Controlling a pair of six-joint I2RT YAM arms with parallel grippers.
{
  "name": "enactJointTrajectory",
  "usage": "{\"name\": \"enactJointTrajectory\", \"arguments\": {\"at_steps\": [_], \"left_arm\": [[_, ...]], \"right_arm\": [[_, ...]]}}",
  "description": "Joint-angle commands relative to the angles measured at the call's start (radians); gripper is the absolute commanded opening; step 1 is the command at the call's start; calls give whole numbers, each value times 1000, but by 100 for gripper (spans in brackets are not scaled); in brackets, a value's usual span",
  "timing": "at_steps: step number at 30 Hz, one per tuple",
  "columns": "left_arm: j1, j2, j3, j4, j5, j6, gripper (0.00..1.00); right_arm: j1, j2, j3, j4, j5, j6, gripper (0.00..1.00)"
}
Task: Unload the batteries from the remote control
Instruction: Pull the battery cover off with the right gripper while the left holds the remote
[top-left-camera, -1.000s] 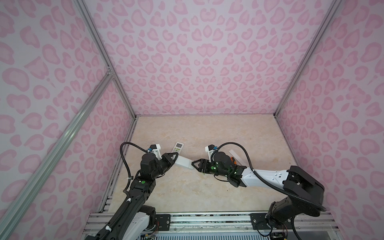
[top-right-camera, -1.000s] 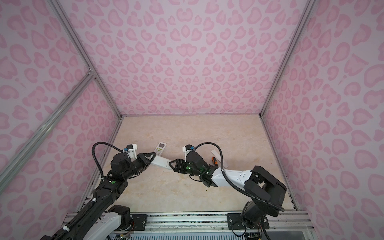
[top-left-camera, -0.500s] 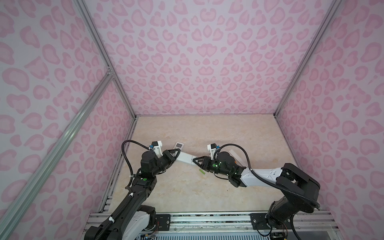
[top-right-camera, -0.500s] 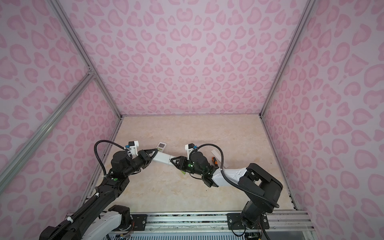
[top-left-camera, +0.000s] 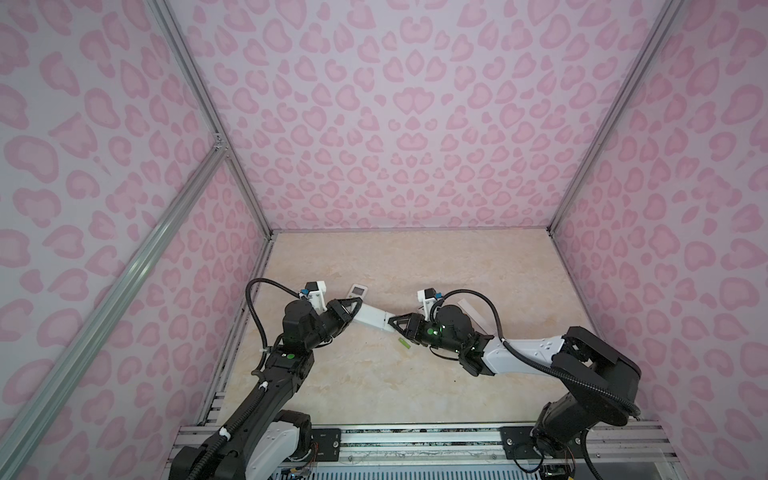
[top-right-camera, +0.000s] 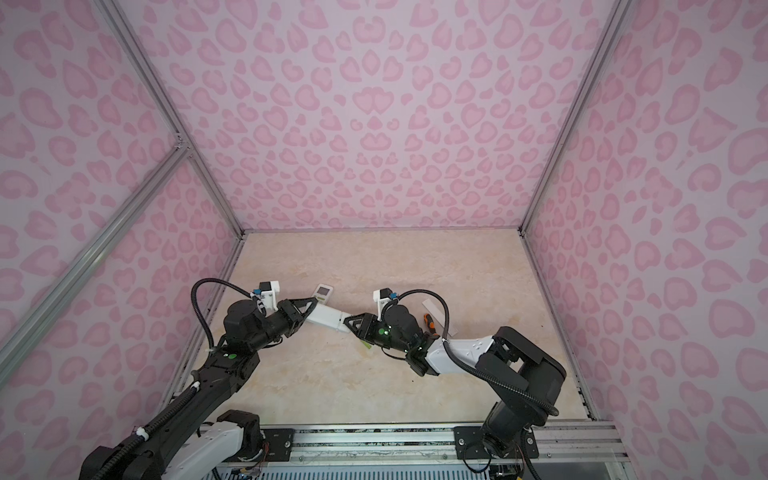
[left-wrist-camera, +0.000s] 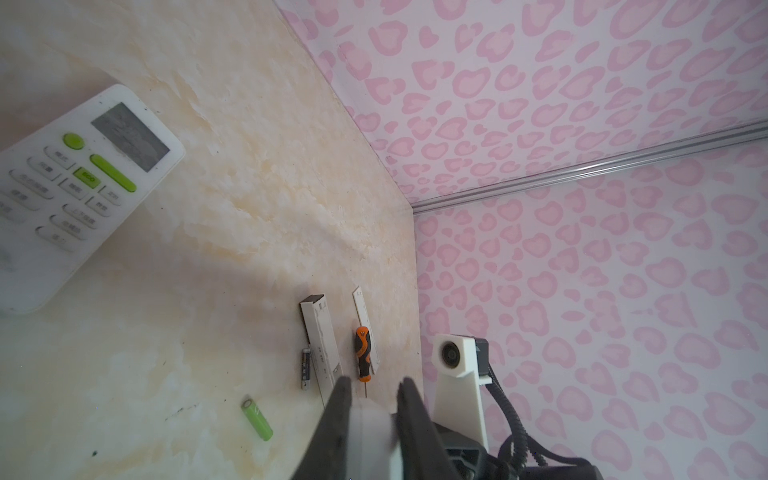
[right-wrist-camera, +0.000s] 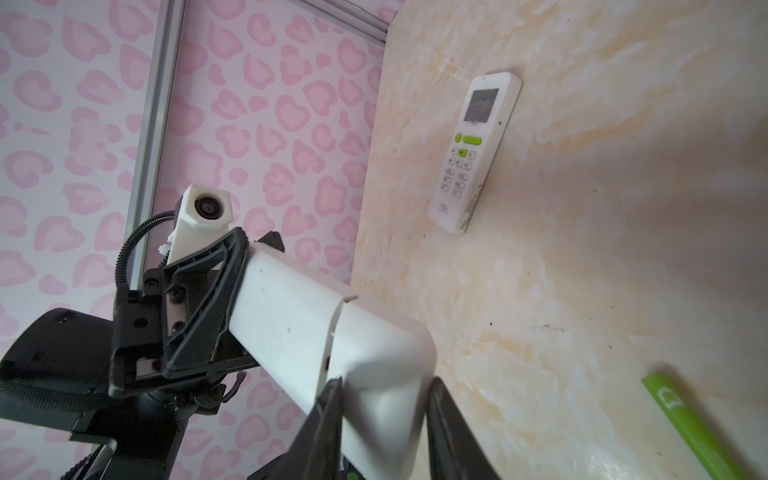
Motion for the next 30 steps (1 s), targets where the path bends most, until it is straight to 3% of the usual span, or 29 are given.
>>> {"name": "enactJointTrajectory", "arguments": {"at_steps": [1, 12, 30], "left_arm": [[2, 9, 9, 51, 20, 14, 4], [3, 10, -7, 51, 19, 14, 4], [7, 19, -7, 43, 20, 10, 4]], "right_arm": [[0, -9, -4, -2, 10, -10, 31], [-1, -36, 11, -57, 12, -34, 32], [-1, -20, 15, 6, -9, -1, 17]]}}
